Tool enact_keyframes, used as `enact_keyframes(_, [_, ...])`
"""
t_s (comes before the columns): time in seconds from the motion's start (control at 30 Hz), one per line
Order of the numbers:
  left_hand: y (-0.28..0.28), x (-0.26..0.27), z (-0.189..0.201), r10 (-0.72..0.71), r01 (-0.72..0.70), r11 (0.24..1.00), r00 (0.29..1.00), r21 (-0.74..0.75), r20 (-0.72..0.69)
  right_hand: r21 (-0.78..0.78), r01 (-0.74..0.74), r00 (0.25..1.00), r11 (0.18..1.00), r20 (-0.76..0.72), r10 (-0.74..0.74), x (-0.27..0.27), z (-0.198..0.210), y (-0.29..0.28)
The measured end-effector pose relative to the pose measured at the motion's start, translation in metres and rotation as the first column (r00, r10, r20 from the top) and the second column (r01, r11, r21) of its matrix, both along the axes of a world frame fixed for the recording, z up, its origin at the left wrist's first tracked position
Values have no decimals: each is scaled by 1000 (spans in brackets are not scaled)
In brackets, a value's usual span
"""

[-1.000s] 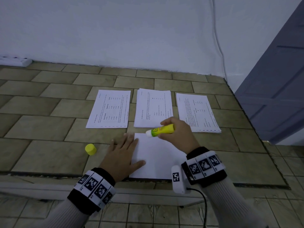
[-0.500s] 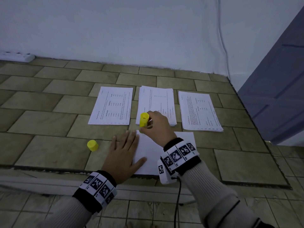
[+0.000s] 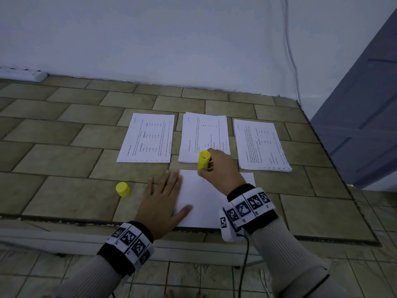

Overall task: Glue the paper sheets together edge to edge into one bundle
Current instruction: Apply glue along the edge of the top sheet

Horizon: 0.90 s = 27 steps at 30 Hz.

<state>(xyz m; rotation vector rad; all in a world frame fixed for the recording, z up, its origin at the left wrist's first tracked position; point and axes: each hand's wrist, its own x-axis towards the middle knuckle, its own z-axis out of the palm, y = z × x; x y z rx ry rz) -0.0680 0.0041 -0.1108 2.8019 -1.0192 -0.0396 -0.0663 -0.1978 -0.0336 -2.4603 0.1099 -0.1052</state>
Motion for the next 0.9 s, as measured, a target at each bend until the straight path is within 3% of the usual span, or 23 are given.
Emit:
enact_keyframes(0.33, [0, 0, 0, 10, -10, 999, 1000, 36, 8, 32, 247, 968, 969, 39, -248, -43, 2, -86])
enact_keyframes(0.53, [0, -1, 0, 11, -11, 1000, 1000, 29, 3, 8, 332, 942, 943, 41, -332, -48, 1, -107])
enact_keyframes(0.63, [-1, 0, 0, 16, -16, 999, 1000, 32, -3, 115, 273, 954, 955, 93, -284, -49, 9, -87])
enact_keyframes(0.8, [-1, -1, 1, 10, -9, 999, 1000, 39, -24, 212, -17, 990, 977, 139, -13, -42, 12, -22])
enact_keyframes(0.9, [-1, 0, 2, 3, -2, 999, 1000, 41, -26, 225, -129, 990, 966, 89, 112, -34, 6, 12])
